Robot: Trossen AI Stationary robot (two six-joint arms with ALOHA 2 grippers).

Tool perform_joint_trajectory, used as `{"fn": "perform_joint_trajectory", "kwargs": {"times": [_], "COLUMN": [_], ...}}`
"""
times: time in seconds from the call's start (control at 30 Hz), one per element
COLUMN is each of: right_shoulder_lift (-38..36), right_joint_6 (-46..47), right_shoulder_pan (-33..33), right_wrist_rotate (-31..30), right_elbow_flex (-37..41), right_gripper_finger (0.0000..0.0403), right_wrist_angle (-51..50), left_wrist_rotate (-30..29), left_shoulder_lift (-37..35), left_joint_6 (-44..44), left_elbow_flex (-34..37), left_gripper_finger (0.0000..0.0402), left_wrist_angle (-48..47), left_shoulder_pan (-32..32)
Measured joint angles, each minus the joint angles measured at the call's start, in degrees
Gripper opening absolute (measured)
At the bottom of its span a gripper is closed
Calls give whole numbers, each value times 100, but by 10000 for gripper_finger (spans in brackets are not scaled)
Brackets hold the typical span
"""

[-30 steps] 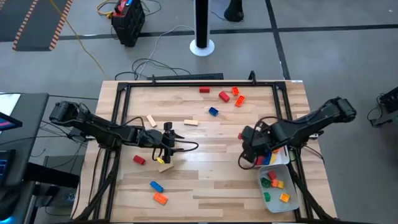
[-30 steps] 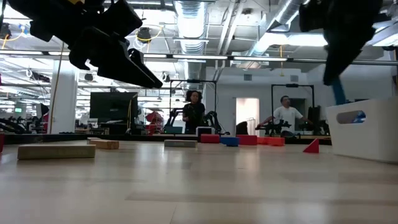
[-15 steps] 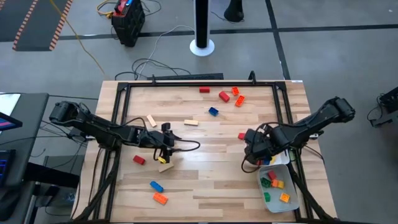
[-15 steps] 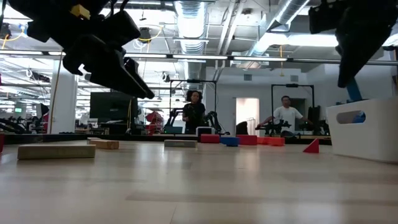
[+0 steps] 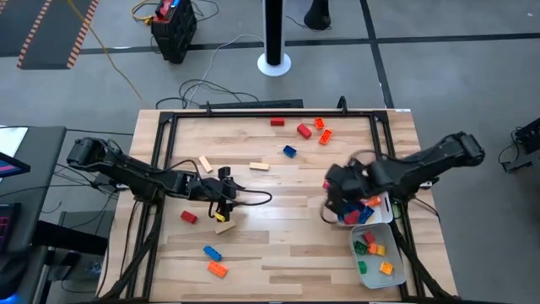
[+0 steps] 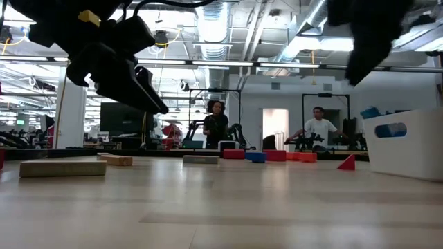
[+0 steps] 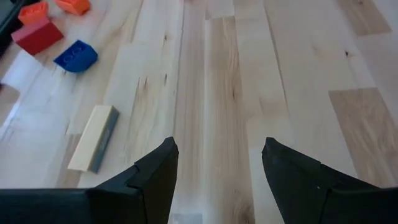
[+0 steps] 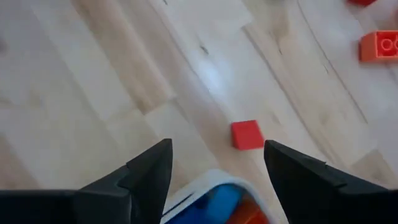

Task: Sort blocks by size
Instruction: Put the red block into the grey bin

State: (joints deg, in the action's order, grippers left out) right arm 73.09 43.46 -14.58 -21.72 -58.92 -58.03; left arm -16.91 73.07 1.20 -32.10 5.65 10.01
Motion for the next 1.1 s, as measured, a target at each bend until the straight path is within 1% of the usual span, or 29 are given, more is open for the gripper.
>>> {"fn": "perform_joint_trajectory", "kwargs": {"times": [0.1, 0.2, 0.37, 0.53, 0.7, 0.8, 1.0, 1.1], "right_shoulder_lift": [393, 778, 1605, 2488, 3069, 3439, 3908, 3972], "right_joint_6": [-614, -1210, -1951, -2466, -2719, -2846, -2909, -2918], "right_shoulder_pan": [668, 1241, 1860, 2159, 2383, 2478, 2586, 2593], "right_wrist_rotate": [565, 992, 1581, 1818, 2157, 2206, 2208, 2211], "right_elbow_flex": [-87, -394, -813, -1177, -1495, -1565, -1572, -1570], "right_gripper_finger": [285, 285, 285, 286, 286, 286, 286, 286], "right_wrist_angle": [97, 9, -301, -838, -1087, -1335, -1704, -1707], "left_wrist_rotate": [0, -1, 2, 4, 4, 4, -2, -52], "left_shoulder_lift": [0, 0, 1, 1, 1, 1, -219, -530], "left_joint_6": [114, 113, 67, 115, 303, 308, 297, 237], "left_elbow_flex": [0, 0, 2, 2, 2, 44, 347, 504], "left_gripper_finger": [224, 224, 224, 224, 224, 224, 224, 224], "left_wrist_angle": [107, 97, -276, -416, -809, -904, -889, -1138], "left_shoulder_pan": [-74, -152, -174, -174, -174, -174, -203, -246]}}
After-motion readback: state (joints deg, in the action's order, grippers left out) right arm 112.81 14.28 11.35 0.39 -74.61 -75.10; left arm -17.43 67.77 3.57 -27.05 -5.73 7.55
